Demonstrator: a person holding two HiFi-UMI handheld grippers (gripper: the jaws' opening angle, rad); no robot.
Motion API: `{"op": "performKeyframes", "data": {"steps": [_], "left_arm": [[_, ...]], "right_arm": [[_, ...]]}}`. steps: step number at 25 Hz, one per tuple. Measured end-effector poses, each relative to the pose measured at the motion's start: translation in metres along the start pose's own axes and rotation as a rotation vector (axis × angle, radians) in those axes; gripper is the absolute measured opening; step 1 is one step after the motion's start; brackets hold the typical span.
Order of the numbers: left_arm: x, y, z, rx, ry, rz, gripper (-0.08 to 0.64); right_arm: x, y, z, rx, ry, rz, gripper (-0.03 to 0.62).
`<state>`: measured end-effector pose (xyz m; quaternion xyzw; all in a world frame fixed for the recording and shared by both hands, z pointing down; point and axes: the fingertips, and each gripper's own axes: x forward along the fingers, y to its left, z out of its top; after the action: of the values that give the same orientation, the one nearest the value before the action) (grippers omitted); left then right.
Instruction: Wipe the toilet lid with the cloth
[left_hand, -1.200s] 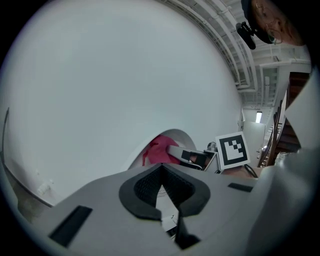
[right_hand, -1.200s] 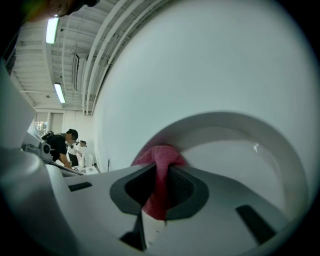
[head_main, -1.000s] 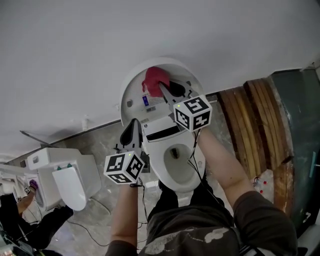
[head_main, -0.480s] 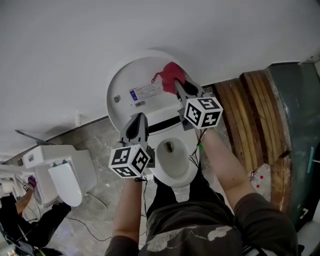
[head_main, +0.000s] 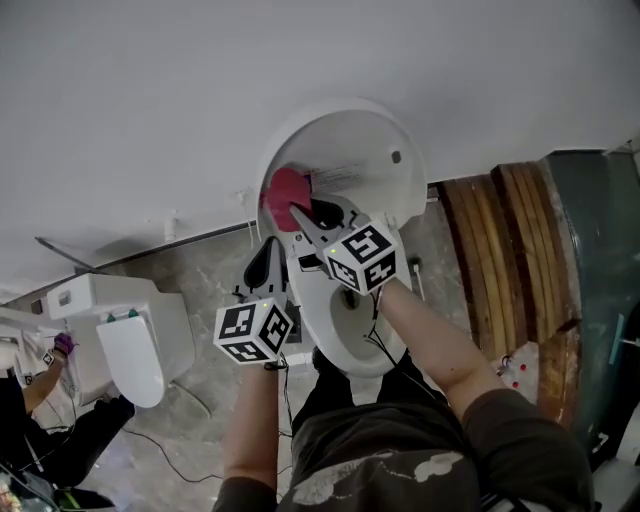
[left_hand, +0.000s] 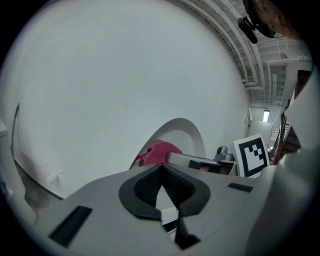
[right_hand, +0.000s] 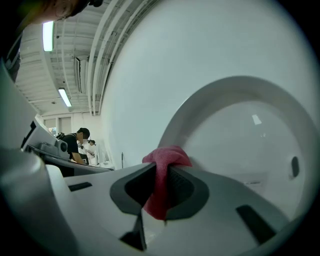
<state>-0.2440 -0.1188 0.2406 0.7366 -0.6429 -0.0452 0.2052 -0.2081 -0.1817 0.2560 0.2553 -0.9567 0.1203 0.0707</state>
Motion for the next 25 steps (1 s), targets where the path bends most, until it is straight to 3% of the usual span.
{"op": "performKeyframes", "data": {"steps": [4,9,25], "left_arm": [[-0.012,0.021,-0.008,0.009,0.018,0.006,0.008],[-0.009,0.02,-0.029,-0.011,0.045,-0.022,0.008],[0.061,-0.048,-0.064,-0.004,0.054,-0.093,0.008]], "right_arm": [[0.032,0.008,-0.016,0.019,0.016,-0.018,0.049],[0.031,-0.024,-0.028,0.017,0.005,-0.082,0.049],[-0.088,-0.189,-0.053,0.177,-0.119,-0.392,0.049]]}}
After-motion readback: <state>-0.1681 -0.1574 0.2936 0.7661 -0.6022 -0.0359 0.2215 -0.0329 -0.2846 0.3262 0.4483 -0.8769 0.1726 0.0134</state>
